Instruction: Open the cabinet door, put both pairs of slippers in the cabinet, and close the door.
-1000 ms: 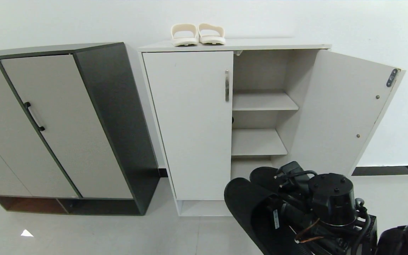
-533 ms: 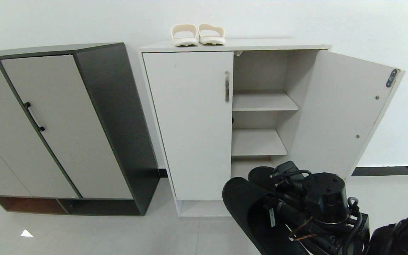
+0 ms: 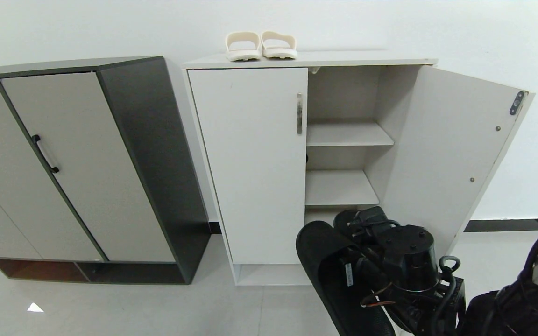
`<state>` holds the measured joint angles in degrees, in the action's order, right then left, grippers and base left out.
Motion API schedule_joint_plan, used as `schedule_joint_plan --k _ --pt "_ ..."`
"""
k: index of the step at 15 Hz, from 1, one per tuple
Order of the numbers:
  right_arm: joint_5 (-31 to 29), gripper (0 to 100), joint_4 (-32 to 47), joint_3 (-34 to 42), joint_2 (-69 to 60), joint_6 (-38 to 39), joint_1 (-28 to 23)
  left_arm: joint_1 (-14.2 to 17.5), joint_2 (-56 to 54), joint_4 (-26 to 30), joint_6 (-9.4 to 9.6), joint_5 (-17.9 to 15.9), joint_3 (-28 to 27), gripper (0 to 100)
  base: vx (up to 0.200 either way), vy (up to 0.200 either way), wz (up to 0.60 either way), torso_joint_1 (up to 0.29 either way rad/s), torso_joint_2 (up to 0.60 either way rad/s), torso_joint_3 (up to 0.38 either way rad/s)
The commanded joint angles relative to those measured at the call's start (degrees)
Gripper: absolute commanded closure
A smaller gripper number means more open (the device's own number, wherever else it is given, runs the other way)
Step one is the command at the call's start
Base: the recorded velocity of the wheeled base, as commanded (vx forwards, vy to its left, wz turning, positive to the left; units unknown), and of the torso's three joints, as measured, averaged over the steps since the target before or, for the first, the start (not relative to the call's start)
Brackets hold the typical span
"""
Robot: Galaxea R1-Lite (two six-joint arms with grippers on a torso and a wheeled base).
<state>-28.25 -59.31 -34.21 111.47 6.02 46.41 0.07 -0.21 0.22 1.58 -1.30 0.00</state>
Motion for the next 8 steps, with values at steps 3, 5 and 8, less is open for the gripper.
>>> schedule_joint_plan --k 3,5,8 --pt "-9.8 100 0.1 -14.7 11.0 2.2 -1.3 0.0 0.2 0.0 -0.09 0.0 0.0 100 0.0 0.0 0.0 0.0 0.0 0.0" --pt "-10.8 100 0.1 -20.4 14.5 2.2 -2.0 0.0 0.2 0.0 0.0 0.0 0.0 100 0.0 -0.2 0.0 0.0 0.0 0.007" --pt "-14.3 100 0.1 -27.2 18.5 2.1 -2.7 0.0 0.2 0.0 -0.09 0.0 0.0 100 0.0 -0.2 0.0 0.004 0.0 0.001"
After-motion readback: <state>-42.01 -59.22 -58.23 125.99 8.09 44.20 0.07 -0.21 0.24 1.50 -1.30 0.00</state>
